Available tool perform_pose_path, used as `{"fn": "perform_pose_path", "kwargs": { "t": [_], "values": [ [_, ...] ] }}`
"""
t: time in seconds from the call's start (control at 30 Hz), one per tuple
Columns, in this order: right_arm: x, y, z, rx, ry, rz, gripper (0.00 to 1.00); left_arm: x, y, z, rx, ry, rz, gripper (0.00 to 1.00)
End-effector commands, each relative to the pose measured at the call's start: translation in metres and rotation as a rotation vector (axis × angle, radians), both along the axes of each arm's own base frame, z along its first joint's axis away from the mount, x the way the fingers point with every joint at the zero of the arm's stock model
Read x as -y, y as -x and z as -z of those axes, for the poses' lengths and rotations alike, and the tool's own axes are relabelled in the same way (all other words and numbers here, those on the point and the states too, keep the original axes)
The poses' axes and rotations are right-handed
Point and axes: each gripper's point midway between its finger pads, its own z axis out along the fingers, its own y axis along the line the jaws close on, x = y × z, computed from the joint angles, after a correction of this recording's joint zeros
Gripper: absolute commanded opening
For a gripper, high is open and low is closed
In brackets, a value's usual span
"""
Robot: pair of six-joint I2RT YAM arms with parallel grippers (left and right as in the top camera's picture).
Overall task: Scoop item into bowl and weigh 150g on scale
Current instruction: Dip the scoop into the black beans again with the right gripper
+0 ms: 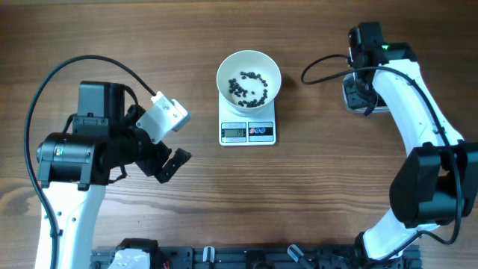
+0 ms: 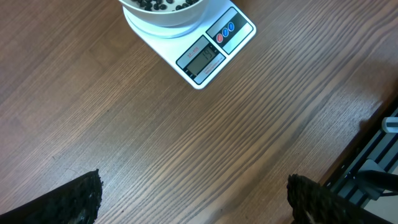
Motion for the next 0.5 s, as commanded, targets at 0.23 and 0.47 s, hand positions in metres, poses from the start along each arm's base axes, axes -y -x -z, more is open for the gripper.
{"fn": "perform_pose_path", "kwargs": {
  "t": [0.23, 0.47],
  "values": [
    [-0.021, 0.000, 0.002, -0.007, -0.137, 0.050, 0.04, 0.002, 0.001, -0.005, 0.012, 0.023, -0.001, 1.00],
    [-0.020, 0.007, 0.004, -0.023, -0.216, 0.126, 0.04, 0.002, 0.001, -0.005, 0.012, 0.023, -0.001, 1.00]
  ]
}}
